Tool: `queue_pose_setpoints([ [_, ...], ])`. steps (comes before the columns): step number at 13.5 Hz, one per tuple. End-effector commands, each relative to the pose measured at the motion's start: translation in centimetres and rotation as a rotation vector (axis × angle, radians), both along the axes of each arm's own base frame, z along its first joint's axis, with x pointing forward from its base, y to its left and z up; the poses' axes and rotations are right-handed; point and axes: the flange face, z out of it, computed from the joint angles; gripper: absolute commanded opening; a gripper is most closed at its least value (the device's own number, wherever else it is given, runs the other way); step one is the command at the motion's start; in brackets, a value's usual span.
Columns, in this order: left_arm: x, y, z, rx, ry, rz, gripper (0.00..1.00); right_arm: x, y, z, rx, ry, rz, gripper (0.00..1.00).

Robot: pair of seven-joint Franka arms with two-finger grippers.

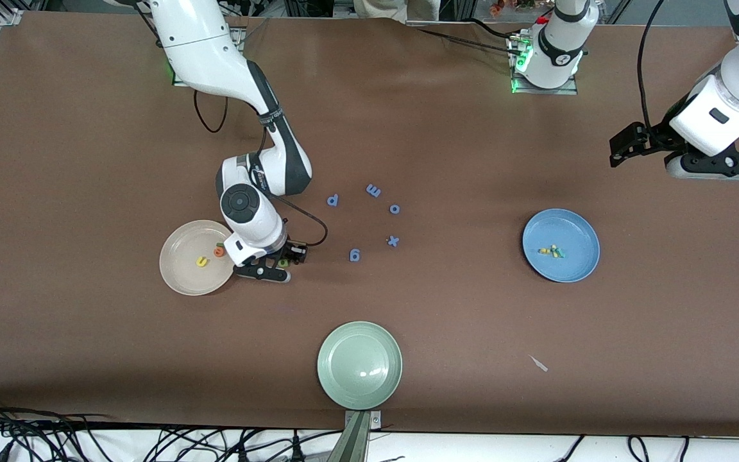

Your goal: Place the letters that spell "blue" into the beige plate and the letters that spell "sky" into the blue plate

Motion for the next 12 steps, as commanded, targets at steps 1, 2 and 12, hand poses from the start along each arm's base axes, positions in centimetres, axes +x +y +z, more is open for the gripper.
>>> queue_pose_setpoints([
  [1, -0.2, -0.2, 0.7, -0.024, 0.005, -0.016, 1.0, 0.5, 0.2, 0.1, 0.016, -0.007, 0.003, 0.19],
  [2, -0.2, -0.2, 0.7, -0.024, 0.005, -0.016, 1.0, 0.6, 0.1, 0.2, 0.016, -0.007, 0.005, 0.15],
  [12, -0.2, -0.5, 0.7, -0.024, 0.005, -0.021, 1.0, 3.8, -11.2, 8.9, -0.03, 0.169, 0.256, 0.14],
])
